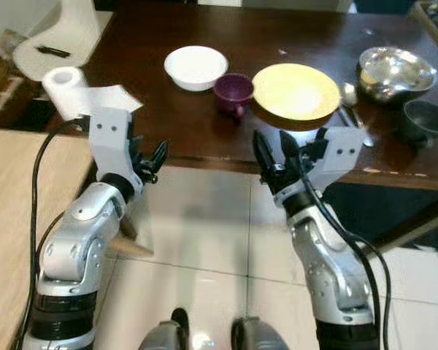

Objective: Setting the table

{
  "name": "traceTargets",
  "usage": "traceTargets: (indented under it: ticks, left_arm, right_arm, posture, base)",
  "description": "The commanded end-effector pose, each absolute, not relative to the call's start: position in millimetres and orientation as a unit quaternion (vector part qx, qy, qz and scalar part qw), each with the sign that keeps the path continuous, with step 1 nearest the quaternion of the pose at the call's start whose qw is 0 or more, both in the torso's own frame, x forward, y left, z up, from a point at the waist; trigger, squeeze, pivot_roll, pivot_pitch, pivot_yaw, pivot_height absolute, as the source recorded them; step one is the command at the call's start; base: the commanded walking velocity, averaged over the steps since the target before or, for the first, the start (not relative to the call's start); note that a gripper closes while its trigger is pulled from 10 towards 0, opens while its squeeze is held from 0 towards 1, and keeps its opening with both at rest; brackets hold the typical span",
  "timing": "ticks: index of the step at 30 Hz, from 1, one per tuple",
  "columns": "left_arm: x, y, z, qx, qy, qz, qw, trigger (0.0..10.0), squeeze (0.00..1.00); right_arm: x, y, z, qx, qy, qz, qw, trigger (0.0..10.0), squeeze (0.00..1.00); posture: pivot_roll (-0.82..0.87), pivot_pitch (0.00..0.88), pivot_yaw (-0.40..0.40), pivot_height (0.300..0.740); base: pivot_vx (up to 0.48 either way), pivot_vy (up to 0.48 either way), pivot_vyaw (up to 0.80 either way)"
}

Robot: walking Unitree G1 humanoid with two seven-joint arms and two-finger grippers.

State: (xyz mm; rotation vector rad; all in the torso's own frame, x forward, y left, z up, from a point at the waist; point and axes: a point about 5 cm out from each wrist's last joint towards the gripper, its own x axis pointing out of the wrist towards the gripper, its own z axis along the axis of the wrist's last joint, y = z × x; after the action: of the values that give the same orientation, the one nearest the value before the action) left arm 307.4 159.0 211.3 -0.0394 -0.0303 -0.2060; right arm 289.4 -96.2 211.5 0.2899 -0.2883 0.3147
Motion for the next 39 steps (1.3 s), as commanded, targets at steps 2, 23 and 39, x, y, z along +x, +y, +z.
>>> traceTargets:
  ticks: [2, 23, 39]
  left_arm:
    - [306.1, 158.2, 208.6, -0.015, -0.01, -0.104, 0.994, 10.0, 0.0]
    - [315.9, 147.3, 208.7, -0.035, -0.049, -0.091, 0.994, 10.0, 0.0]
    - [320.4, 152.7, 210.9, -0.032, -0.061, -0.085, 0.994, 10.0, 0.0]
  right_arm:
    - [288.0, -99.1, 210.1, 0.144, -0.141, 0.153, 0.967, 10.0, 0.0]
    - [301.6, -107.5, 218.3, 0.09, -0.15, 0.178, 0.968, 10.0, 0.0]
    - [302.6, -106.5, 217.8, 0.106, -0.148, 0.184, 0.966, 10.0, 0.0]
  posture:
    - [-0.09, 0.113, 0.071, 0.74]
    - [-0.15, 0.011, 0.014, 0.74]
    - [-0.15, 0.014, 0.031, 0.74]
  base:
    - [-0.292, 0.0, 0.0]
    - [-0.179, 0.0, 0.0]
    - [0.0, 0.0, 0.0]
